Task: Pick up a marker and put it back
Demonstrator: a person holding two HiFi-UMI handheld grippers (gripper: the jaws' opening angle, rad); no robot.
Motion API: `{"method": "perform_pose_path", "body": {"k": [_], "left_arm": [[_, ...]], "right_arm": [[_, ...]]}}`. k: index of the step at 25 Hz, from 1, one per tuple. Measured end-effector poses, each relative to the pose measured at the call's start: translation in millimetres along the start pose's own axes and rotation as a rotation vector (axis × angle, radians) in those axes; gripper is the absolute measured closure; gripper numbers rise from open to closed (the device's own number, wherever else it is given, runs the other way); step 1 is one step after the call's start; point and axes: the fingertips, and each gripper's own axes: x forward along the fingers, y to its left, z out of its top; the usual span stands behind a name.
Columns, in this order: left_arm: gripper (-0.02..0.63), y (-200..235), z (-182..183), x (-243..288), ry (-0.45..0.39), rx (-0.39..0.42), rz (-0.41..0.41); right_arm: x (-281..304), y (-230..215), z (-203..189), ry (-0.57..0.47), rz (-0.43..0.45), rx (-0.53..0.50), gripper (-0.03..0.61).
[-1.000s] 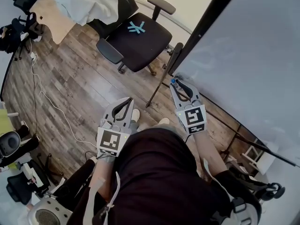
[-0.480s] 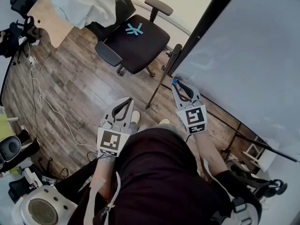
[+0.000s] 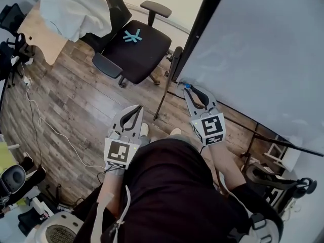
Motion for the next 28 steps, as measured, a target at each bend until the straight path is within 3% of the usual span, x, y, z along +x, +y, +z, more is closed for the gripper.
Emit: {"method": "perform_pose_path", "body": {"k": [18, 28], "left_arm": [[0.606, -21, 27, 34, -0.086, 0.041, -0.208], [0.605, -45, 43, 51, -0.128, 0.056, -0.339]], "right_arm": [[-65, -24, 57, -0.145, -0.207, 0.077, 0.502], [-108, -36, 53, -0.144, -0.346, 0.114, 0.502]]}}
